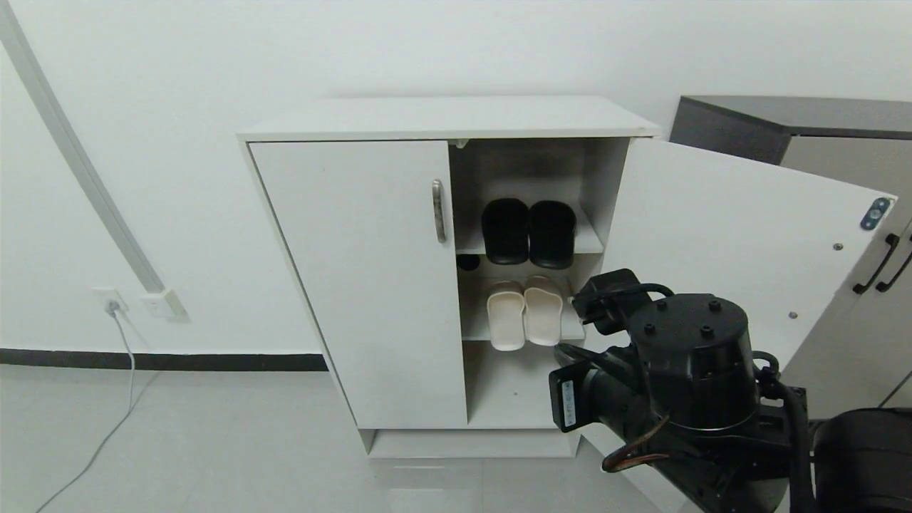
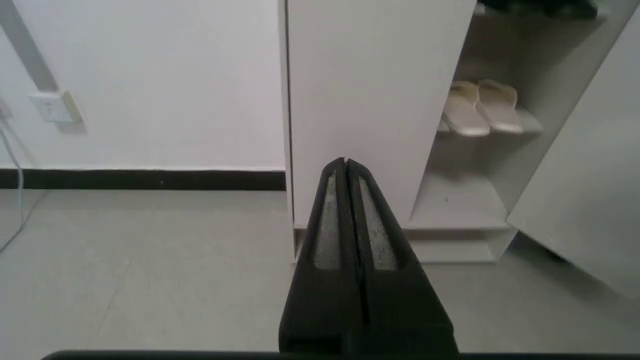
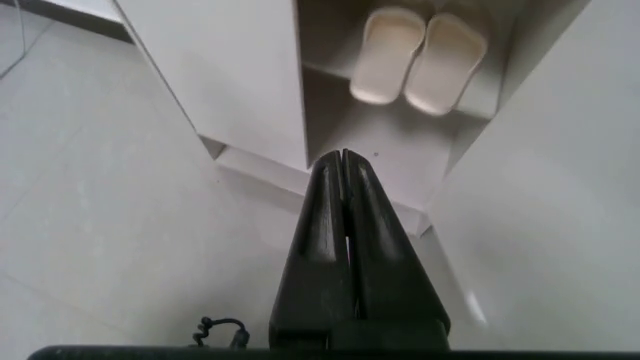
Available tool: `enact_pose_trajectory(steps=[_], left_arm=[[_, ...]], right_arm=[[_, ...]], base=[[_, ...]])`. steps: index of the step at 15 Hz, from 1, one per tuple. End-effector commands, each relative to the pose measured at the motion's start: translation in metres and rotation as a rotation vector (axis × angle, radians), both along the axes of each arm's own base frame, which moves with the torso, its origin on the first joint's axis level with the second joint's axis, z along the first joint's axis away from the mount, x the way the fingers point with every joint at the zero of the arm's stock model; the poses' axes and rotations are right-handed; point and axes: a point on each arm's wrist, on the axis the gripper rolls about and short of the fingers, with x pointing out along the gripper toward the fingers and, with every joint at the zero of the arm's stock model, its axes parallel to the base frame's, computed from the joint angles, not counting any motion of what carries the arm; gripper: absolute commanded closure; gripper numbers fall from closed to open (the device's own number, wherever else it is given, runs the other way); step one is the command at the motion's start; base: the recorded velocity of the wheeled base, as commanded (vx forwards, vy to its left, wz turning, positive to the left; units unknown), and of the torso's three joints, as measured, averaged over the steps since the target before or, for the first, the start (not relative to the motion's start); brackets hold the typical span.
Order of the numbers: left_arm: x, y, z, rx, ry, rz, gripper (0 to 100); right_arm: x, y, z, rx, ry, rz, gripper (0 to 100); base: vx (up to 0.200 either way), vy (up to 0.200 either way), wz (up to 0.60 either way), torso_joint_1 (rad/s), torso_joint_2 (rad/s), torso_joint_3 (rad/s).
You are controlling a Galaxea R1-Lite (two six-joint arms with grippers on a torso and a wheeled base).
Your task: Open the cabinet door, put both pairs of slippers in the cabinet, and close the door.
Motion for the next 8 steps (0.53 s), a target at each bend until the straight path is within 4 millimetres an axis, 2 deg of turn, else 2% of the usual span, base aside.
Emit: enact_pose_trajectory(steps=[1,8], left_arm=[[0.0001,0.0,-0.0001,-0.001,0.001,0.001,100],[0.0001,0.0,-0.0001,0.001,0.001,0.001,100]], right_arm=[[0.0001,0.0001,-0.0004,-0.001,0.001,0.0,100],[0.0002,0.0003,-0.0009,-0.002,0.002,0.0,100]], base=[[0.0,0.0,0.0,0.105,-0.49,-0.354],[0.0,0.0,0.0,0.138,-0.46,-0.334]])
